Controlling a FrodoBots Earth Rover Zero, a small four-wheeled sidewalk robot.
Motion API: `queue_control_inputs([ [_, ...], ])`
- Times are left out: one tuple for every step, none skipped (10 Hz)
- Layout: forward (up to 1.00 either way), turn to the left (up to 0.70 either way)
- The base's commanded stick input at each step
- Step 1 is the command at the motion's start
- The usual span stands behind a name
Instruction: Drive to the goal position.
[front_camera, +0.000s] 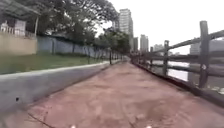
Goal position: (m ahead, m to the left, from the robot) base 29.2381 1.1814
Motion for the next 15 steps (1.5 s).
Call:
queue_control_inputs([
  [1.00,0.03],
  [1.00,-0.31],
  [1.00,-0.37],
  [1.00,-0.37],
  [1.00,-0.27],
  [1.00,-0.09],
  [1.00,0.03],
  [1.00,0.03],
  [1.00,0.03],
  [1.00,0.03],
  [1.00,0.03],
  [1.00,0.03],
  [1.00,0.03],
  [1.00,-0.23],
  [1.00,-0.37],
])
